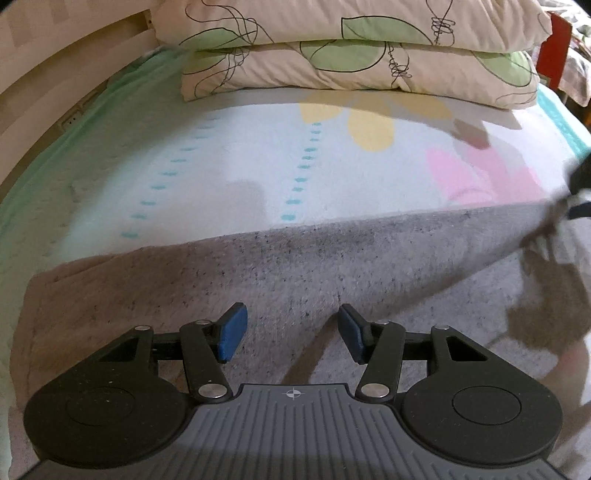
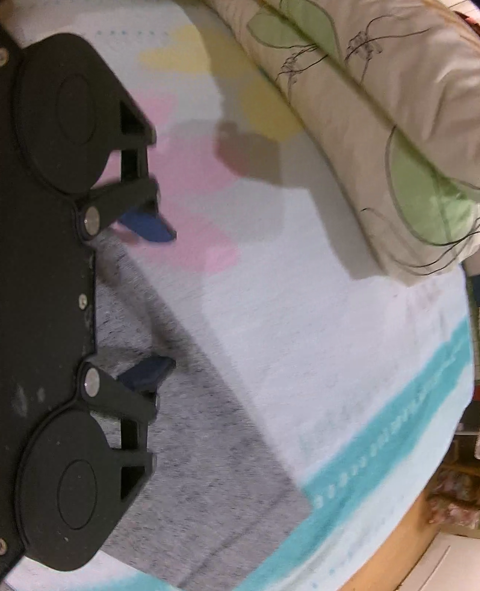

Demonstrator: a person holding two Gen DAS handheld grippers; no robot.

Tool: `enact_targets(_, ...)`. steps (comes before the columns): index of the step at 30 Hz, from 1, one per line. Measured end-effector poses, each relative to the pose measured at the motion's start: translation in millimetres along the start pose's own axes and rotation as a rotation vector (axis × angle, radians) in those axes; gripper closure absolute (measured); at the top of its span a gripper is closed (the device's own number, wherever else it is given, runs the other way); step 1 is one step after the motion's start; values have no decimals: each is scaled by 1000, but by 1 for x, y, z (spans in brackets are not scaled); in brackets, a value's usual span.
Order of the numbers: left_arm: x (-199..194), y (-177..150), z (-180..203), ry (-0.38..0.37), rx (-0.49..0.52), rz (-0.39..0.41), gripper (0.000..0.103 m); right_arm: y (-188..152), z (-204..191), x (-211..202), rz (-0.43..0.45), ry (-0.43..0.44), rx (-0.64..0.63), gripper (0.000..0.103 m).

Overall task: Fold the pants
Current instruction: 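Move the right gripper to a pant leg cuff and close on it, then lift the cuff with the right gripper and fold the leg over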

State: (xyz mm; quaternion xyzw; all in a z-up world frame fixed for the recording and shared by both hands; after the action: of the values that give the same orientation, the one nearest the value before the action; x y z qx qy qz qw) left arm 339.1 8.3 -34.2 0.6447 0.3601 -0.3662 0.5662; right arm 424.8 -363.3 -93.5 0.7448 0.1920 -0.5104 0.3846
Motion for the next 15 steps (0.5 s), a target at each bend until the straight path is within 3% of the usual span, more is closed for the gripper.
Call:
enact_targets(1, 0, 2, 0, -7, -4, -2, 50, -5, 0, 2, -22, 3, -6, 98)
enact_targets(2, -1, 5, 2, -16, -8, -3, 50, -9, 4, 3, -38, 8, -5, 100)
enact_targets(10, -22, 30, 24, -105, -21, 10, 50, -53, 37, -56, 45, 124, -24, 100)
enact_targets(15, -24, 41, 40, -178, -51, -26, 50, -92, 61, -89, 64, 191, -12, 100)
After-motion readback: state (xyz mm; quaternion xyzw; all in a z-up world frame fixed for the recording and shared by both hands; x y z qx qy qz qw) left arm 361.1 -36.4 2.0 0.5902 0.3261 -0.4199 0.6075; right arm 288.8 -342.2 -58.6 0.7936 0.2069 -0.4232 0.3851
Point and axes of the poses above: each gripper's, at about its wrist camera, not at the fingertips, and x roughly the way its jaws point, z to its right, y to its top, the point moved 5 cm from there along x, roughly the way its jaws point, and after that the axes turned 5 degrees about -z, right-handed, at the moved point
